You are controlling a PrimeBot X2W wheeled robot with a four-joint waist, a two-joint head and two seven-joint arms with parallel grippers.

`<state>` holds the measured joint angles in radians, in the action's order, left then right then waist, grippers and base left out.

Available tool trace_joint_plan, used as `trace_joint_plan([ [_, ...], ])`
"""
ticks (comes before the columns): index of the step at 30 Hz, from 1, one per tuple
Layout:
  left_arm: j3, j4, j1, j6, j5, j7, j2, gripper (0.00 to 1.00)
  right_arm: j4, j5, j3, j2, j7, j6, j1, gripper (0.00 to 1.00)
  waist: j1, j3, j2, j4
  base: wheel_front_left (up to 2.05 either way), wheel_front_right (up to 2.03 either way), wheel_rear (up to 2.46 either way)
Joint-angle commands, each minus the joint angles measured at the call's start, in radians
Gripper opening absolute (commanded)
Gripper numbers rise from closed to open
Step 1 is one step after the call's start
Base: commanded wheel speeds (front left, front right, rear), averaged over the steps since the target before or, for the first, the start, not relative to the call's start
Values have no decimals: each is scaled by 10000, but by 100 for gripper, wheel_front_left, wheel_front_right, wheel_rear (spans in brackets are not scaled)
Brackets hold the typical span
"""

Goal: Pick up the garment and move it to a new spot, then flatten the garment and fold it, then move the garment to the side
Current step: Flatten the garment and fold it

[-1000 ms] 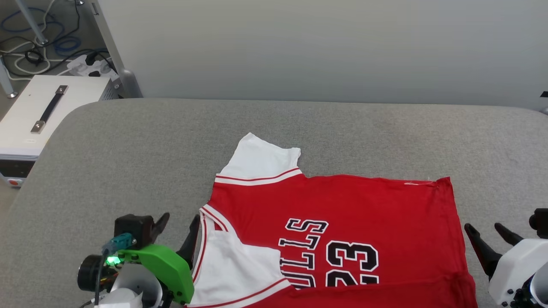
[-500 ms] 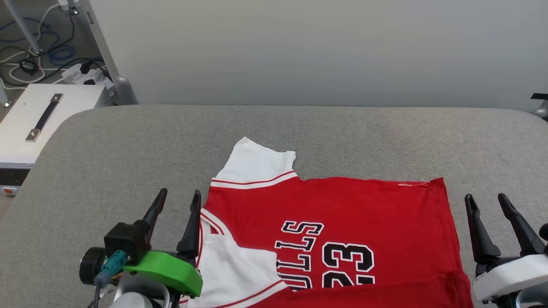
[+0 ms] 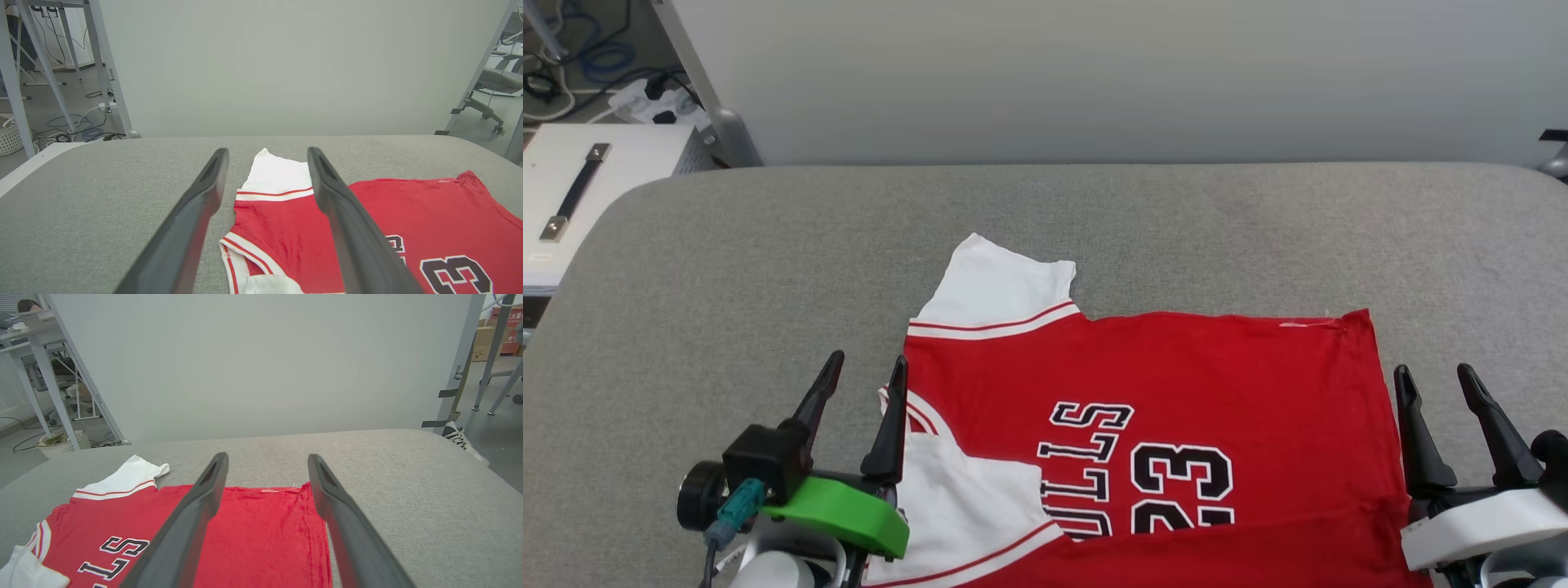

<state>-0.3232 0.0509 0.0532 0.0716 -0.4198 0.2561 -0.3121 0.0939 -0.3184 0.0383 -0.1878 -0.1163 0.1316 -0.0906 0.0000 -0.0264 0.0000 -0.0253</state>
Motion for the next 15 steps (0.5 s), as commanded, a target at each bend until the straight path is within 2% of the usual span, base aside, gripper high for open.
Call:
trace_joint_plan([
  [1,99,141,349,-169,108,56,18,100,10,101,-62,62,-42,-9,217,100,0,-551,0,292,0,0,0],
  [2,-28,688,1119,-516,234,-95,-85,100,92,144,-105,122,-7,-9,379,100,0,-1056,0,445,0,0,0],
  [6,-268,1339,2619,-857,281,-1541,-344,100,158,-9,-126,279,90,-9,628,100,0,-1648,0,731,0,0,0],
  [11,-508,2193,4740,-1602,-358,-4126,-693,100,278,-32,-341,303,150,-9,1010,100,0,-2398,0,1189,0,0,0],
  [15,-783,3044,6388,-1901,-931,-6085,-1117,100,290,-189,-519,421,170,-9,1378,100,0,-2970,0,1532,0,0,0],
])
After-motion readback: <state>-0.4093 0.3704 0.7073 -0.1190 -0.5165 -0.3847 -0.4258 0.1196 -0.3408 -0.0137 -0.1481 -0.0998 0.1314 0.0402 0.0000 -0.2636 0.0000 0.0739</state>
